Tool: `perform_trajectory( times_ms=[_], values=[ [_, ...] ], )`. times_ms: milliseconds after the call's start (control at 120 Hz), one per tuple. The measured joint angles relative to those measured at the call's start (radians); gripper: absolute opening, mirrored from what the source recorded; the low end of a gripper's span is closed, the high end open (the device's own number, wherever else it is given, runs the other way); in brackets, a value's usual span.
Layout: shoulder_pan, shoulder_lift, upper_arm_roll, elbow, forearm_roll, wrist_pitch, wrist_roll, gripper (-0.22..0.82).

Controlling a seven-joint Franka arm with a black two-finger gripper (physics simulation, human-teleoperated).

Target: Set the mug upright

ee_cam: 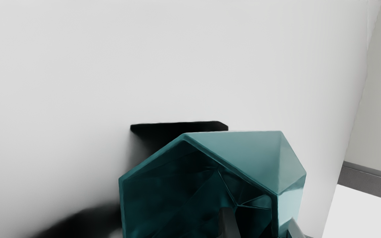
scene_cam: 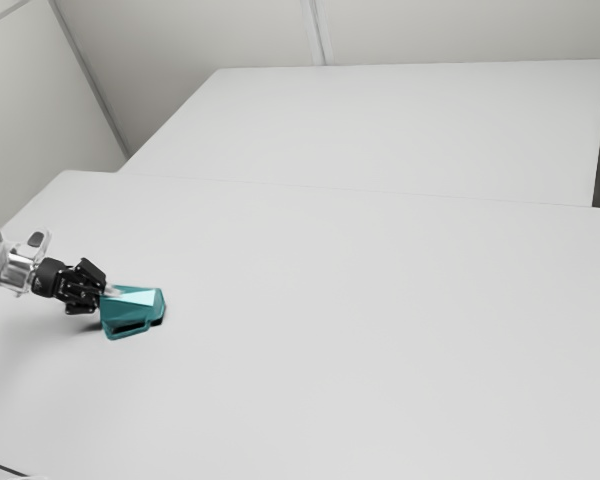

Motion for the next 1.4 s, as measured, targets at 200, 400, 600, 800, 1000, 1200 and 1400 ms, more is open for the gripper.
perform_trajectory(
  times_ms=[200, 400, 600, 800, 1000, 1200, 1400],
  values=[
    [0.002, 0.002, -0.012, 0.002, -0.079, -0.004, 0.084, -0.11],
    [0.001, -0.003, -0.04, 0.004, -0.101, -0.006, 0.149, -0.15],
    [0.0, -0.049, -0.067, 0.012, -0.103, -0.006, 0.194, -0.17],
    [-0.014, -0.089, -0.132, 0.079, -0.055, -0.007, 0.217, -0.17],
    [-0.171, -0.097, -0.137, 0.168, 0.125, 0.036, 0.193, -0.18],
    [-0.375, -0.112, -0.134, 0.179, 0.321, 0.158, 0.125, -0.18],
    [-0.593, -0.09, -0.109, 0.202, 0.528, 0.283, 0.038, -0.18]
  ],
)
